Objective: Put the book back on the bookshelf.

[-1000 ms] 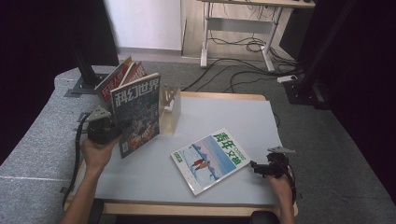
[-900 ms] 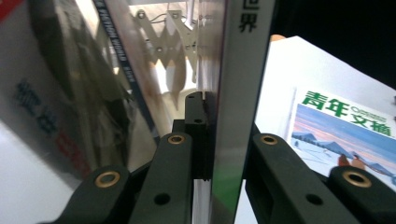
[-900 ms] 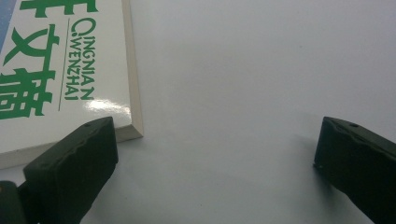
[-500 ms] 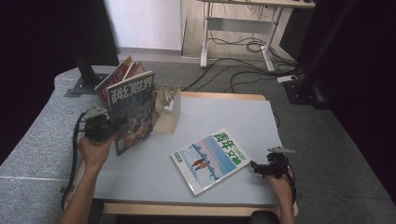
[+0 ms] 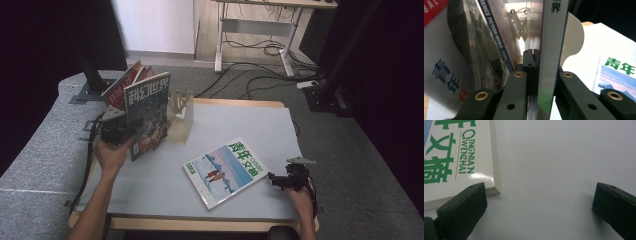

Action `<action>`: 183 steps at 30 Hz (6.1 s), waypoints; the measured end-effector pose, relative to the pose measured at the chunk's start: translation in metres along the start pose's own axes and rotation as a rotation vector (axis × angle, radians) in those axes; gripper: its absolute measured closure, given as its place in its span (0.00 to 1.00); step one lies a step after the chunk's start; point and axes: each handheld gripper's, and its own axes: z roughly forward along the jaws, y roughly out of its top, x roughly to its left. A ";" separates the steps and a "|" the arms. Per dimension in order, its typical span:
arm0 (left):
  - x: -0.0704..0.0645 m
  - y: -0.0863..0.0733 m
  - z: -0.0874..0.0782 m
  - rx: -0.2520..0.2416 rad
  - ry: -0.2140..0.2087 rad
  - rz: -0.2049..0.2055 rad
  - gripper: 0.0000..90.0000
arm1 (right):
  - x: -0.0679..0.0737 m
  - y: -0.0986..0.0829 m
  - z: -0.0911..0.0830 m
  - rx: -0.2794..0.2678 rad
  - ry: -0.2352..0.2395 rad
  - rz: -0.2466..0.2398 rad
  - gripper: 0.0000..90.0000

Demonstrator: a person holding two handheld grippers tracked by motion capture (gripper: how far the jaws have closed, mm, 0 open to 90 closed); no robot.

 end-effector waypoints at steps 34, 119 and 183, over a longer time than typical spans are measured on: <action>0.002 -0.014 0.039 -0.039 0.006 0.014 0.92 | 0.000 0.000 0.000 0.000 0.001 0.001 0.00; 0.006 0.040 0.024 0.013 0.013 -0.048 0.92 | 0.000 0.000 0.000 0.002 0.004 0.004 0.00; -0.012 0.022 0.017 0.019 0.060 0.057 0.64 | 0.000 0.000 0.000 0.001 0.005 0.002 0.00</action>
